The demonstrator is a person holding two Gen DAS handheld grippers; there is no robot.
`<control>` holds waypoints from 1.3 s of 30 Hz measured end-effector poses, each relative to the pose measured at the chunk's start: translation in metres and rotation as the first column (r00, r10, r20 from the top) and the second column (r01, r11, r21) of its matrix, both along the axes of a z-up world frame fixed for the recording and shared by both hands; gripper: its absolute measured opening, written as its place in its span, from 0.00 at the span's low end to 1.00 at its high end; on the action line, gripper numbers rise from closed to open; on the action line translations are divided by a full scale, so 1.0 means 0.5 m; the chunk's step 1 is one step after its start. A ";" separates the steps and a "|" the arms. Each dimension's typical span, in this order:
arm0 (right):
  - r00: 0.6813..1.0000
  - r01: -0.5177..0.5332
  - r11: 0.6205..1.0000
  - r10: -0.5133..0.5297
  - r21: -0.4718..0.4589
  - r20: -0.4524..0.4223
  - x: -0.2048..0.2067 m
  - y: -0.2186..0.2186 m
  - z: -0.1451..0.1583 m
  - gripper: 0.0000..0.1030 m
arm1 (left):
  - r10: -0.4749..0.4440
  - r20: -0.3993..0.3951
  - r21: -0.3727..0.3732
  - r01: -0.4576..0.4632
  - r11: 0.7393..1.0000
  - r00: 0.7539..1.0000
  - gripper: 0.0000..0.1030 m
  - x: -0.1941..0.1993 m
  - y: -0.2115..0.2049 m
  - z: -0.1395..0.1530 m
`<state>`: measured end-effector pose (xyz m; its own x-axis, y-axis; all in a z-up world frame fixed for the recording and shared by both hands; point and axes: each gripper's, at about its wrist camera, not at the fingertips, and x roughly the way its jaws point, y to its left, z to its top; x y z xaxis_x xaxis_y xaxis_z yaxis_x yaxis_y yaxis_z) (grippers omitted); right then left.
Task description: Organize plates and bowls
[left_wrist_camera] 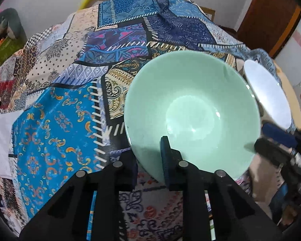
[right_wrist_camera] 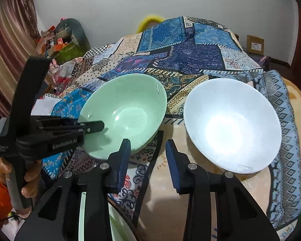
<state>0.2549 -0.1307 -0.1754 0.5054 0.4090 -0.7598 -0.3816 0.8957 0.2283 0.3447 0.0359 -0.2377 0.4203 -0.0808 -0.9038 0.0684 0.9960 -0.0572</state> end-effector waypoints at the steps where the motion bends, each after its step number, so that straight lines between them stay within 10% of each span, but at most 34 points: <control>1: 1.000 0.001 1.000 -0.001 -0.002 -0.002 0.005 0.003 0.000 0.32 | -0.002 -0.001 0.004 0.002 1.000 1.000 0.20 -0.002 0.004 0.001; 21: 0.996 -0.033 0.999 0.030 -0.030 -0.089 0.080 0.060 -0.040 0.18 | -0.011 0.037 -0.029 0.012 1.000 0.999 0.20 -0.021 0.023 0.019; 39: 0.999 -0.014 1.000 0.015 -0.018 0.041 -0.035 0.038 0.088 0.18 | 0.012 0.148 -0.040 -0.006 0.999 0.989 0.20 -0.167 -0.006 0.165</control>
